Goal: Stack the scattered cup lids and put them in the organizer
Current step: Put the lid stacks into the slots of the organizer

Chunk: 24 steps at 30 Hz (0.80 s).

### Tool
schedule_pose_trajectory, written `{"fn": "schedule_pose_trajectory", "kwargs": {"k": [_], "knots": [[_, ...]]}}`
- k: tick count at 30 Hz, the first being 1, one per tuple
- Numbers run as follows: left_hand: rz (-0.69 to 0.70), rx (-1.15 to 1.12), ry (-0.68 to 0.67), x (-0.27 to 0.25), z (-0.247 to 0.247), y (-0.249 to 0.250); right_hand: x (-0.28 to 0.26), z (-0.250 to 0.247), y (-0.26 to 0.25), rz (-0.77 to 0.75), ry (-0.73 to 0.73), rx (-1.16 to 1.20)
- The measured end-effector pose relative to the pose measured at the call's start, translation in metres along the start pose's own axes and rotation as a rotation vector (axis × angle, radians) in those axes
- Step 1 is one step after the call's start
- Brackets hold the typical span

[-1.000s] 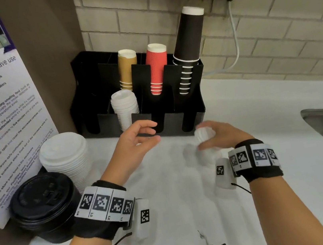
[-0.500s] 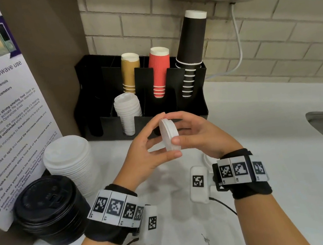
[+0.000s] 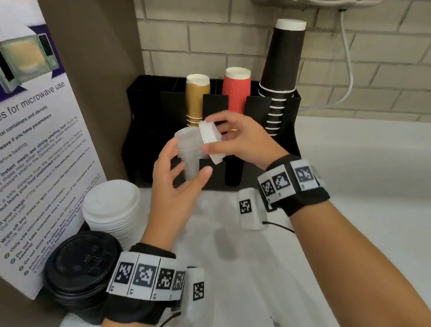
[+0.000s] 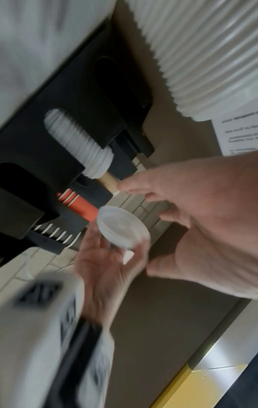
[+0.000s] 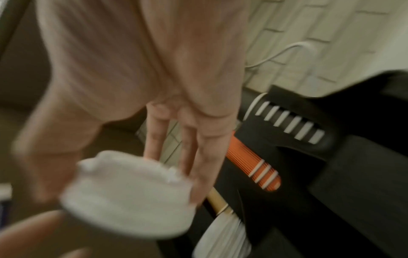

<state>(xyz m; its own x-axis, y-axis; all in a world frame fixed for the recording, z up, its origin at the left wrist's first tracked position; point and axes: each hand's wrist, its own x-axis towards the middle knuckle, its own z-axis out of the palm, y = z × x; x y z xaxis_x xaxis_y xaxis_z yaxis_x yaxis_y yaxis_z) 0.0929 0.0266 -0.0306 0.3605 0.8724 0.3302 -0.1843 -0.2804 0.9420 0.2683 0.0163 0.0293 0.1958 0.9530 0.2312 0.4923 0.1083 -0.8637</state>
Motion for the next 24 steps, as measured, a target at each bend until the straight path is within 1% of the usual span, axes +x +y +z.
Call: {"fn": "schedule_pose_trajectory", "kwargs": {"k": [2, 3, 6, 9, 13, 17, 24], "knots": [[0.014, 0.067, 0.109, 0.004, -0.010, 0.000, 0.035, 0.005, 0.003, -0.021, 0.082, -0.184], [0.020, 0.100, 0.140, 0.005, -0.014, 0.001, 0.050, 0.009, 0.004, -0.014, 0.083, -0.263], [0.026, 0.140, 0.180, 0.006, -0.023, 0.003, 0.086, 0.022, 0.009, -0.028, -0.026, -0.484], [0.018, 0.139, 0.192, 0.005, -0.027, 0.005, 0.106, 0.037, 0.013, -0.077, -0.124, -0.621], [-0.003, 0.135, 0.201, 0.006, -0.029, 0.006, 0.119, 0.051, 0.015, -0.082, -0.180, -0.757], [-0.017, 0.128, 0.190, 0.008, -0.029, 0.005, 0.121, 0.053, 0.013, -0.103, -0.199, -0.844], [-0.020, 0.116, 0.155, 0.008, -0.023, 0.004, 0.117, 0.049, 0.016, -0.083, -0.213, -0.879]]}}
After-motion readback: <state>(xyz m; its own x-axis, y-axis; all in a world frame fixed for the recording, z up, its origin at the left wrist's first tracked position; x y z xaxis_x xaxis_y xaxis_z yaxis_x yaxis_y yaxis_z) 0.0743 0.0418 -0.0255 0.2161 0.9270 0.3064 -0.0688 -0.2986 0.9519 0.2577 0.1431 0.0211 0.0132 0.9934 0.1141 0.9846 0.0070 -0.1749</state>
